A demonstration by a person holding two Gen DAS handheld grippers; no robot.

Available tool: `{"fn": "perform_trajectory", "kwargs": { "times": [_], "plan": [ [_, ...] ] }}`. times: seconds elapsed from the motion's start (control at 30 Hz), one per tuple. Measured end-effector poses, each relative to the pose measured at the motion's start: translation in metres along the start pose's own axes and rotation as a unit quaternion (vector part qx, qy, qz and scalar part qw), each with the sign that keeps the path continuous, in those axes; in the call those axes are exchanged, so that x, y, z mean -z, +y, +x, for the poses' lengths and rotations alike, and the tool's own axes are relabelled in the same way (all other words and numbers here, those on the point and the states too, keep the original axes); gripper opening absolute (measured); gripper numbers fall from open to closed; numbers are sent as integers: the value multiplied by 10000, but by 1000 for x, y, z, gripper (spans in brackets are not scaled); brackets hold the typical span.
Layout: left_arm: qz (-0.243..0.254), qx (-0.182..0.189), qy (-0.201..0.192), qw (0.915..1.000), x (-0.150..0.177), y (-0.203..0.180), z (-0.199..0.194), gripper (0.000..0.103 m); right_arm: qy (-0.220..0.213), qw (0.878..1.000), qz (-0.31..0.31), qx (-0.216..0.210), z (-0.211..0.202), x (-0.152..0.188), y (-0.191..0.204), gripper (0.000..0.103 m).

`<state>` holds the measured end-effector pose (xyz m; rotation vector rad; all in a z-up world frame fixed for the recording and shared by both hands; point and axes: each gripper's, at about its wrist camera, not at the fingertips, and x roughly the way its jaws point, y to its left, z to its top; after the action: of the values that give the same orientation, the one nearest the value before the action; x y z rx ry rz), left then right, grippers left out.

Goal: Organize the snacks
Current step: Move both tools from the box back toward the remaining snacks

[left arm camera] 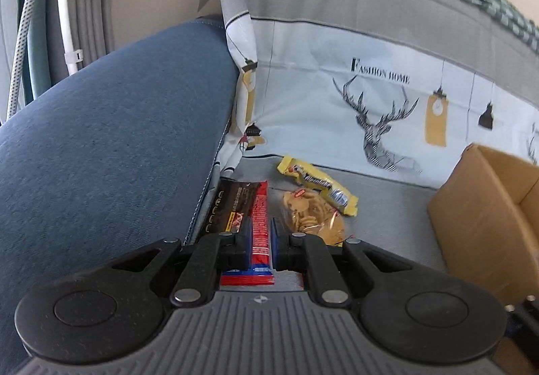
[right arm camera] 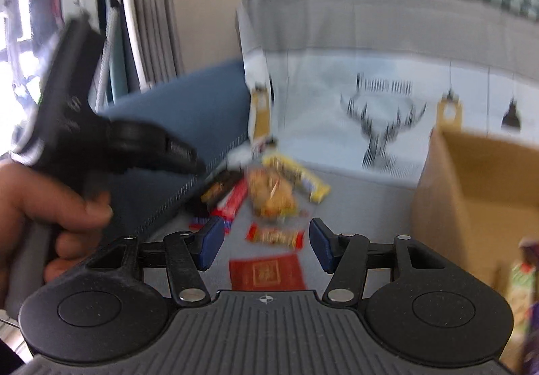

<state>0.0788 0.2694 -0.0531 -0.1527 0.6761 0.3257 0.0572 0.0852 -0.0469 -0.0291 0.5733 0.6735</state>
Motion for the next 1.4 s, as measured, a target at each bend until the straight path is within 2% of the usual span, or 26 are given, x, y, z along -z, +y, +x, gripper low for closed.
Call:
{"fn": "perform_trajectory", "kwargs": {
  "times": [0.03, 0.1, 0.13, 0.17, 0.23, 0.27, 0.33, 0.43, 0.5, 0.6, 0.7, 0.77, 0.83, 0.9, 0.93, 0.97, 1.23, 1.4],
  "plan": [
    [62, -49, 7, 10000, 1, -3, 4, 12, 84, 10000, -5, -50, 9, 5, -1, 65],
    [107, -103, 36, 9999, 1, -4, 12, 14, 555, 9984, 96, 79, 31, 6, -2, 67],
    [113, -149, 47, 9998, 1, -5, 16, 18, 616, 9977, 295, -47, 38, 5, -5, 70],
    [121, -207, 68, 9997, 1, -5, 21, 22, 552, 9979, 326, -121, 42, 5, -5, 79],
    [140, -389, 160, 9990, 0, -5, 32, 43, 470, 9988, -38, 99, 55, 11, 1, 86],
    [159, -491, 210, 9984, 0, -5, 38, 43, 634, 9977, -120, 227, 65, 14, 3, 86],
    [326, -554, 263, 9976, 0, -9, 47, 45, 718, 9974, 84, 73, 75, 17, -2, 87],
    [606, -666, 337, 9954, 3, -20, 62, 56, 904, 9955, -110, 258, 90, 31, -2, 89],
    [729, -817, 441, 9930, 4, -24, 73, 57, 1077, 9941, 40, 124, 99, 35, -5, 89],
    [729, -968, 649, 9905, 5, -27, 92, 57, 1134, 9931, -277, 149, 106, 41, -1, 90],
    [615, -1132, 805, 9884, 6, -23, 104, 50, 1080, 9933, -401, 100, 105, 42, 1, 87],
    [545, -1193, 807, 9881, 4, -21, 105, 38, 1030, 9938, -422, 29, 104, 42, -1, 71],
    [352, -1098, 812, 9900, 1, -16, 102, 23, 975, 9939, -519, -55, 101, 42, -1, 67],
    [166, -1039, 782, 9914, -1, -10, 94, 13, 945, 9939, -544, -140, 99, 41, -1, 61],
    [78, -986, 775, 9921, -1, -8, 89, 3, 910, 9940, -584, -152, 97, 41, -1, 54],
    [-47, -856, 777, 9933, -2, -5, 83, 0, 858, 9942, -630, -137, 93, 41, 0, 52],
    [-758, -255, 878, 9929, 10, 11, 31, 0, 678, 9937, -858, -248, 46, 42, 7, 50],
    [-756, -124, 657, 9949, 17, 11, 0, 0, 689, 9934, -892, -216, 12, 48, 10, 50]
  ]
}}
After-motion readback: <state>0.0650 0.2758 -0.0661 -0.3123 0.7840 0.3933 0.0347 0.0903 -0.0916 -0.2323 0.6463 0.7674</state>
